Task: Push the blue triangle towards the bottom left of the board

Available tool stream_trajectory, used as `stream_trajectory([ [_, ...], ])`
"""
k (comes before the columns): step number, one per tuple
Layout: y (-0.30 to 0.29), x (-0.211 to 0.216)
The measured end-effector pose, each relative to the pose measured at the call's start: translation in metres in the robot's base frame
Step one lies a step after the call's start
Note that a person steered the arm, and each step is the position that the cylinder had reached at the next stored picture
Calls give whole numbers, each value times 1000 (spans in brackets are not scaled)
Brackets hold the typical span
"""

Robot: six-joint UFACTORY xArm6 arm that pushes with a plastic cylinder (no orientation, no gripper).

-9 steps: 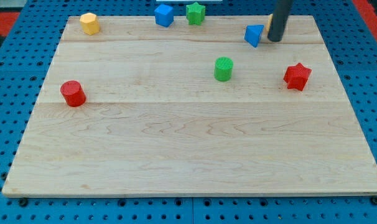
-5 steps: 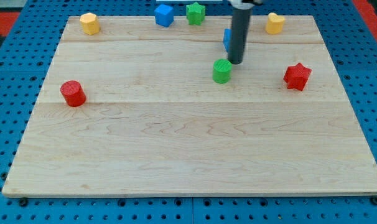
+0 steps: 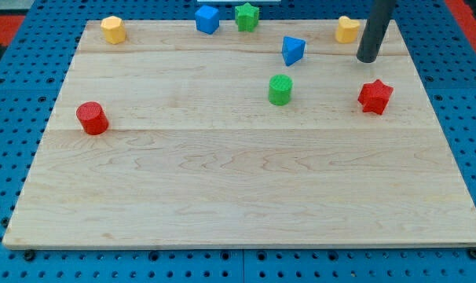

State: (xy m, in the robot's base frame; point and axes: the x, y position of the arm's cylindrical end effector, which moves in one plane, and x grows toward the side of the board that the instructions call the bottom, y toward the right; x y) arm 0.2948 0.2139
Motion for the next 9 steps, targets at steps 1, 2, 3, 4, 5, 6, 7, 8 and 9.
stream_trajectory([
  [1, 0, -14],
  [2, -9, -52],
  [3, -89, -50],
  [4, -129, -15],
  [5, -172, 17],
  [6, -228, 51],
  [7, -274, 115],
  [8, -267, 107],
  [9, -262, 89],
])
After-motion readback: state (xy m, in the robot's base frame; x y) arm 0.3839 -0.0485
